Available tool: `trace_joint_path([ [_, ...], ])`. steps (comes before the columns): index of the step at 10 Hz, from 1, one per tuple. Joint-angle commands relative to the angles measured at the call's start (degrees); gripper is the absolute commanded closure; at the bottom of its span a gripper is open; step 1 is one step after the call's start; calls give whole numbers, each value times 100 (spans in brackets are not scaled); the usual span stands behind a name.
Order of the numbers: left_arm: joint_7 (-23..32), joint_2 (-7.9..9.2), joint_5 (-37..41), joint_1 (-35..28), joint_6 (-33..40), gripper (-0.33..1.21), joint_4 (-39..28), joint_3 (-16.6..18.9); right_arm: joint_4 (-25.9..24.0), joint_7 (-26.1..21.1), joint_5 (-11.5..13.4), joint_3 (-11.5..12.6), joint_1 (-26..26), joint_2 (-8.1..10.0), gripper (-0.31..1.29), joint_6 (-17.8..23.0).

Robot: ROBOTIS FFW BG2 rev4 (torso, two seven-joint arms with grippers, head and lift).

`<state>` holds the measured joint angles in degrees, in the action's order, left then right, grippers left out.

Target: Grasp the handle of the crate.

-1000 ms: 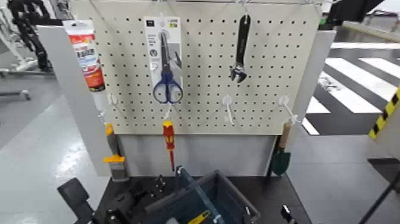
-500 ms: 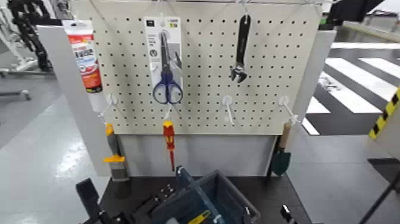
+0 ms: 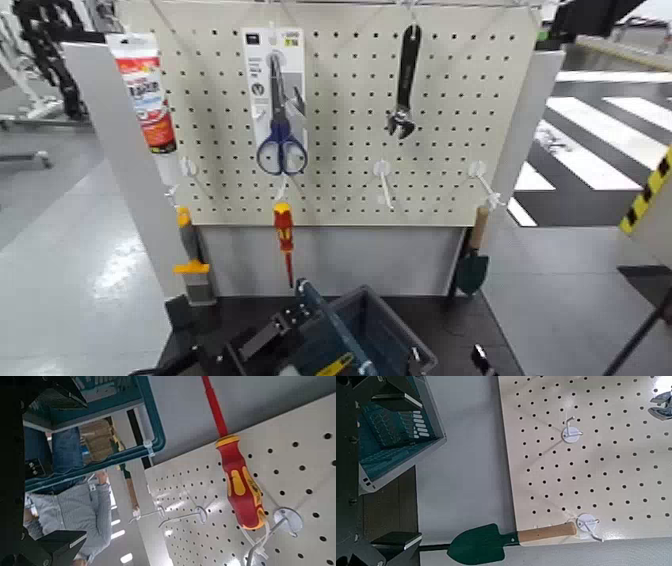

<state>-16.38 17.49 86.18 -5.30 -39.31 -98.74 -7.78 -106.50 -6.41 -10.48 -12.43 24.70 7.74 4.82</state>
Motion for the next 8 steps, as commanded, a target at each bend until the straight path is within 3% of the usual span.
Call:
trace_joint_path([
  [1, -190, -105, 135, 380, -358, 15, 417, -83, 16, 0, -7, -14, 0, -10, 15, 36],
  [8, -858, -228, 382, 1180, -596, 15, 1472, -567, 60, 0, -51, -31, -26, -10, 15, 80],
])
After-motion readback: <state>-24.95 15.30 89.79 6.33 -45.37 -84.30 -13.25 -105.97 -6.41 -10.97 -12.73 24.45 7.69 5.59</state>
